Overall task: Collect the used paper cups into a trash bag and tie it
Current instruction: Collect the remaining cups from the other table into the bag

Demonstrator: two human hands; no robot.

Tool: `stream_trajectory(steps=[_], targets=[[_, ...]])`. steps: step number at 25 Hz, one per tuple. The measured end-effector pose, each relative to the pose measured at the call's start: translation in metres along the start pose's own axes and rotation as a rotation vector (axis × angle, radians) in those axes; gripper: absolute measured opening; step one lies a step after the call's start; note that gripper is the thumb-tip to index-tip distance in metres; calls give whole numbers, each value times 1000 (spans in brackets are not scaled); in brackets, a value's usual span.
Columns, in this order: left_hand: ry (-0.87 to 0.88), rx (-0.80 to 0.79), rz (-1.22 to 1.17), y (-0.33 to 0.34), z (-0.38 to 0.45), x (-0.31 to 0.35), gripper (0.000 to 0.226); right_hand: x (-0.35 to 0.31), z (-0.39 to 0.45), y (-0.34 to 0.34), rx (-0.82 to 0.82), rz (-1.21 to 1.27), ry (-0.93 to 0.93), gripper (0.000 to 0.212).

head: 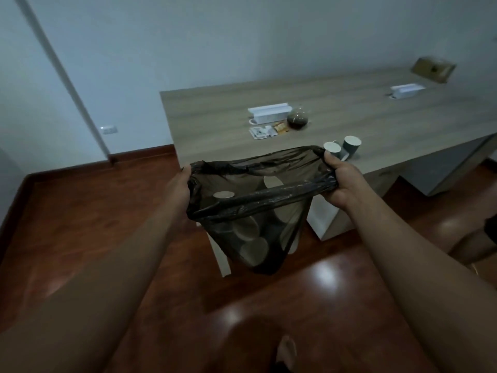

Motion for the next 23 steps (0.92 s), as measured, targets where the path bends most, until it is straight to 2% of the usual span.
stream_trajectory(steps=[3,8,13,15,18,23], targets=[[-31,7,48,37,53,13,65,-11,69,-3,38,20,-22,20],[-49,22,105,97,141,37,45,-26,190,-8,39,8,20,17],[-32,7,45,153,212,62,58,-55,310,-3,-22,-47,10,29],[-27,0,13,173,233,64,53,-62,340,-3,-74,-99,9,33],[-25,83,38,184,273,58,41,-49,375,-17,-134,-132,26,22],[-70,178,111,187,317,33,40,-7,407,-60,-169,-401,107,24]])
Point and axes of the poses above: each hand's wrist, its own z-axis towards the middle knuckle, its own y-axis out of the palm, x = y × z, the point moved 7 cm from there along z, towards the middle knuckle, and after that the axes turned 12 degrees about -y, right-handed, at the moved point
